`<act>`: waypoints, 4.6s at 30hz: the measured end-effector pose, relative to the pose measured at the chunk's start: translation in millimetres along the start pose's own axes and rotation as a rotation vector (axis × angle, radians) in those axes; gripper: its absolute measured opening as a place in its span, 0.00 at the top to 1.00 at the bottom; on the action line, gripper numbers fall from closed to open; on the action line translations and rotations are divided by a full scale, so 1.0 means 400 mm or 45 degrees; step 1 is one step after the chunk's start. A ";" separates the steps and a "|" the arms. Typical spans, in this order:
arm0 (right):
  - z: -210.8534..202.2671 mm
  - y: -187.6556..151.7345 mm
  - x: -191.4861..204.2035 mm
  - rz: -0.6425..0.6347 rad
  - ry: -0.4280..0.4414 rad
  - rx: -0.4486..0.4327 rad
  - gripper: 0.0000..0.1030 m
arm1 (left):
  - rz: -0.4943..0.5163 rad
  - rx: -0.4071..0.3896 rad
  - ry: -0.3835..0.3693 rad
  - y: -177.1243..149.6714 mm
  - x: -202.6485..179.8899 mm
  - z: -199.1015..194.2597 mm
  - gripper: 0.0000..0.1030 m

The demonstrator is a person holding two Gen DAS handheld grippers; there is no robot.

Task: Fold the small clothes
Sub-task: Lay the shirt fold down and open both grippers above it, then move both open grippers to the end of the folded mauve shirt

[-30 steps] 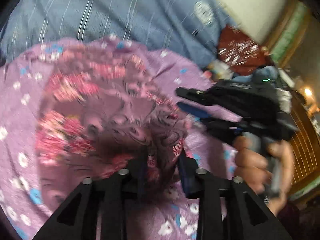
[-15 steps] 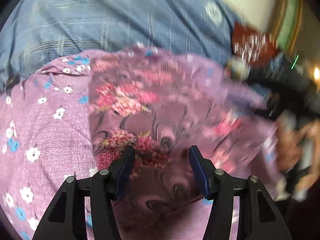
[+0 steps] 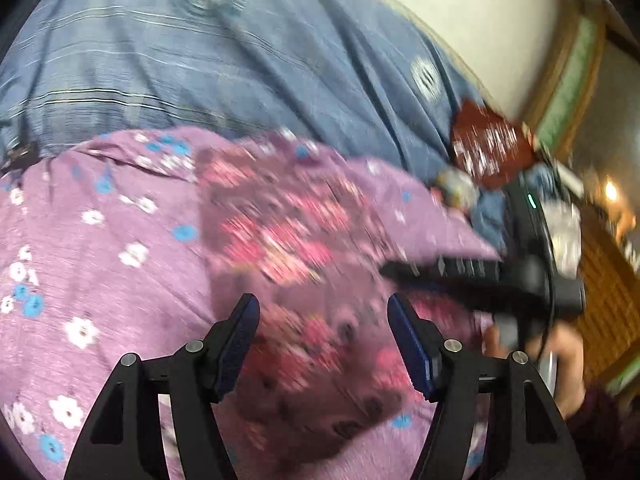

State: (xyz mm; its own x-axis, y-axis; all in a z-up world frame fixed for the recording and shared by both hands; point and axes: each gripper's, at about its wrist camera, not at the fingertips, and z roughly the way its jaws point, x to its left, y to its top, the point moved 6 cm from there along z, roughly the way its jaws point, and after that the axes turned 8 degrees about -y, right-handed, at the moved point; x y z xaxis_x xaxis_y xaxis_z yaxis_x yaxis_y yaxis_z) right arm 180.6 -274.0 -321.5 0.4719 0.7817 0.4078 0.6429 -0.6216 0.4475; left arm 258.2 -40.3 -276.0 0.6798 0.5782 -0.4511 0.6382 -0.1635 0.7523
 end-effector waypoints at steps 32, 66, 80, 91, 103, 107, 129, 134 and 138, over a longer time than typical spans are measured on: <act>-0.055 0.066 -0.010 0.121 0.088 -0.064 0.72 | -0.103 0.145 0.292 -0.023 0.107 0.087 0.22; 0.201 0.238 0.029 0.008 -0.140 -0.109 0.79 | 0.164 0.152 0.451 -0.040 0.046 0.093 0.18; 0.054 -0.008 0.084 -0.355 -0.396 -0.065 0.63 | 0.083 0.097 0.573 -0.008 0.102 0.047 0.19; -0.070 -0.040 0.165 -0.441 -0.483 -0.300 0.62 | 0.030 -0.063 0.538 0.015 0.101 -0.034 0.20; -0.093 -0.023 0.185 -0.504 -0.534 -0.413 0.62 | -0.024 -0.073 0.533 0.019 0.117 -0.035 0.20; -0.093 -0.022 0.174 -0.499 -0.537 -0.408 0.62 | -0.006 -0.068 0.519 0.020 0.107 -0.022 0.20; 0.016 -0.039 0.084 -0.465 -0.559 -0.136 0.63 | 0.042 0.083 0.569 -0.005 0.102 0.054 0.19; -0.003 -0.030 0.066 -0.392 -0.493 -0.150 0.62 | -0.015 0.038 0.552 0.007 0.107 0.023 0.20; -0.019 -0.019 0.073 -0.389 -0.482 -0.198 0.64 | -0.006 0.011 0.549 0.010 0.110 -0.007 0.20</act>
State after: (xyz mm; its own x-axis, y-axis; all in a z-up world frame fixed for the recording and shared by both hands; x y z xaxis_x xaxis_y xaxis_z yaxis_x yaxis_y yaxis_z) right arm 184.8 -246.7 -307.0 0.4803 0.8747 -0.0642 0.7020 -0.3395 0.6260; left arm 289.5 -13.0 -291.6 0.4648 0.8598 -0.2116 0.6456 -0.1655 0.7455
